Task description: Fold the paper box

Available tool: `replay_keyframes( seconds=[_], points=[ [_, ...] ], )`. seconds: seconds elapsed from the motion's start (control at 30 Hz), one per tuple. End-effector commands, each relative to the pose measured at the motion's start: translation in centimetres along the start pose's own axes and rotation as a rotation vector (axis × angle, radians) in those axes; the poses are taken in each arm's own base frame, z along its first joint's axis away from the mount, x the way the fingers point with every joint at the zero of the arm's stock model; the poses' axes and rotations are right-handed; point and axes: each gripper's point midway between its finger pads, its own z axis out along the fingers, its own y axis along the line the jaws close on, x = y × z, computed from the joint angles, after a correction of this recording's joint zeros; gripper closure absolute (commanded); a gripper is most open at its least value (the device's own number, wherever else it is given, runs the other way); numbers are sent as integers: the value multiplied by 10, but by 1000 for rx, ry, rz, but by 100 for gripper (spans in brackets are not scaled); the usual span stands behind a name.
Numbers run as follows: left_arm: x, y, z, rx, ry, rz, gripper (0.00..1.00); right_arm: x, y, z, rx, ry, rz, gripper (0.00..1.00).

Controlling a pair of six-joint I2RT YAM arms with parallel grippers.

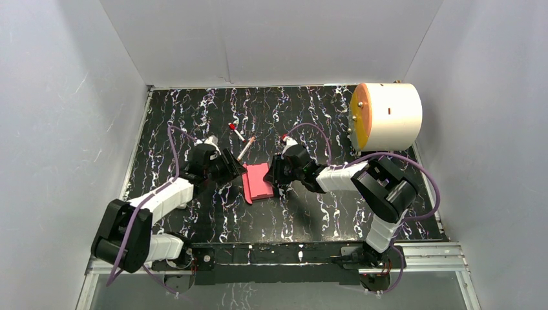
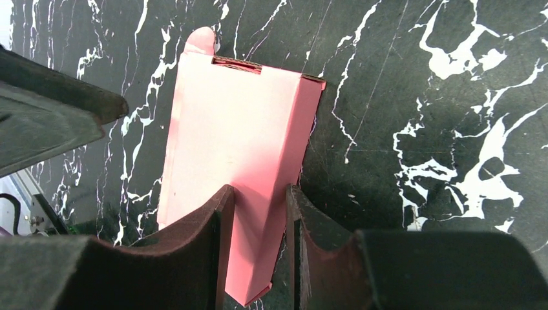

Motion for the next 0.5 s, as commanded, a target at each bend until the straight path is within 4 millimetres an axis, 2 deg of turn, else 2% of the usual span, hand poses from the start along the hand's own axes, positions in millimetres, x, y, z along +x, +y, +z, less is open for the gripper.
replay_keyframes(
  seconds=[0.0,0.23,0.37,0.47],
  points=[
    [11,10,7,-24,56,-35,44,51,-28,-3,84,158,8,68],
    [33,22,23,-30,150,-63,44,49,-23,-1,61,153,13,69],
    [43,13,30,35,205,-96,47,50,-19,1,35,153,23,69],
    [45,6,32,66,229,-101,54,49,-13,3,2,155,36,70]
  ],
)
